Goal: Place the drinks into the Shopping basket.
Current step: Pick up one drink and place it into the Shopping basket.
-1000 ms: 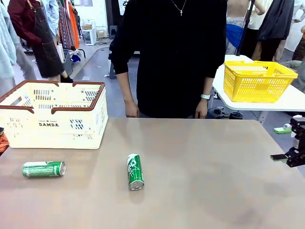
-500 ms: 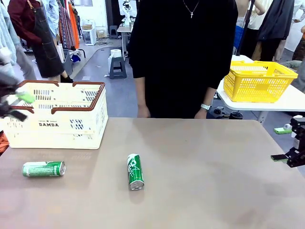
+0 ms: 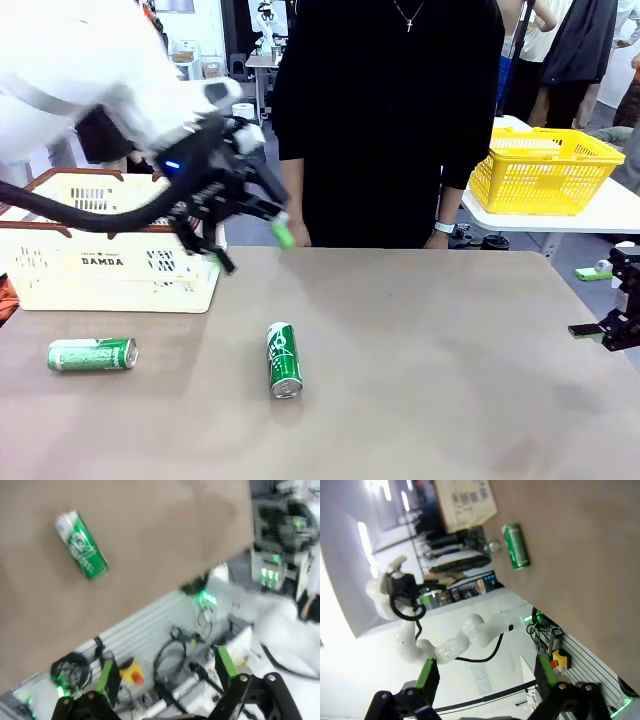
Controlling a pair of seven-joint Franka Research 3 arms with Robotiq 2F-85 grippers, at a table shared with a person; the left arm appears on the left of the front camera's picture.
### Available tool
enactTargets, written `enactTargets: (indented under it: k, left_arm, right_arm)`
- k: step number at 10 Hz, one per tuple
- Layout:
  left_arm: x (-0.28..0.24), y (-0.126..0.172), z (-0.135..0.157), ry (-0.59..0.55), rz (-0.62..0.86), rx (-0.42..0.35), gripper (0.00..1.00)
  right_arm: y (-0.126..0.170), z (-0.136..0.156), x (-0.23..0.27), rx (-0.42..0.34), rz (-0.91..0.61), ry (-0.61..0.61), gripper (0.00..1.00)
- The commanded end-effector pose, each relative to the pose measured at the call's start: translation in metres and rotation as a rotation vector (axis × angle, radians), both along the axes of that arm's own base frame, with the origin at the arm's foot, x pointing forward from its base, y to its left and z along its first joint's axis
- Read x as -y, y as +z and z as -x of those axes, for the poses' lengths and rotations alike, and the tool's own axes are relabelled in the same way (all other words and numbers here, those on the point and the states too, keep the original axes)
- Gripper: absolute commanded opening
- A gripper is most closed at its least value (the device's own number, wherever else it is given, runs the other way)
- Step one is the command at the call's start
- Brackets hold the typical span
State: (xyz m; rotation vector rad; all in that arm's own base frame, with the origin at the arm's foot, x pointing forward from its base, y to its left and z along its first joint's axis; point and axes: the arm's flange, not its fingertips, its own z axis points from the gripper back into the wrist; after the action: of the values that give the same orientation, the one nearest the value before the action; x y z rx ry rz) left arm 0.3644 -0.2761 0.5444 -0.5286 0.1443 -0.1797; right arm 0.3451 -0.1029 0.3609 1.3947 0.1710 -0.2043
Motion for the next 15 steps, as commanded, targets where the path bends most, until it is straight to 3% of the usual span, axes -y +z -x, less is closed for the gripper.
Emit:
enactTargets:
  k: [1, 2, 3, 4, 8, 9, 12, 14, 15]
  left_arm:
    - [0.034, -0.03, -0.023, 0.074, -0.169, -0.002, 1.0]
    - [0.04, -0.037, -0.031, 0.117, -0.194, 0.02, 1.0]
    - [0.02, -0.018, -0.037, 0.097, -0.109, 0.044, 1.0]
    - [0.047, -0.041, -0.012, 0.064, -0.129, 0.033, 1.0]
    - [0.049, -0.042, -0.019, 0.063, -0.133, 0.039, 1.0]
    - [0.055, -0.066, -0.023, 0.059, -0.21, 0.069, 1.0]
    - [0.054, -0.13, -0.02, 0.188, -0.351, 0.112, 1.0]
    - [0.059, -0.16, -0.01, 0.255, -0.377, 0.237, 1.0]
    - [0.059, -0.177, -0.007, 0.24, -0.372, 0.245, 1.0]
  right_arm:
    - [0.003, 0.004, 0.0, -0.021, 0.018, -0.005, 1.0]
    - [0.003, 0.004, 0.0, -0.021, 0.018, -0.005, 1.0]
    - [0.003, 0.004, 0.0, -0.021, 0.018, -0.005, 1.0]
    - [0.003, 0.004, 0.0, -0.021, 0.018, -0.005, 1.0]
    - [0.003, 0.004, 0.0, -0.021, 0.018, -0.005, 1.0]
    - [0.003, 0.004, 0.0, -0.021, 0.018, -0.005, 1.0]
    - [0.003, 0.004, 0.0, -0.021, 0.018, -0.005, 1.0]
    - [0.003, 0.004, 0.0, -0.021, 0.018, -0.005, 1.0]
    - [0.003, 0.004, 0.0, -0.021, 0.018, -0.005, 1.0]
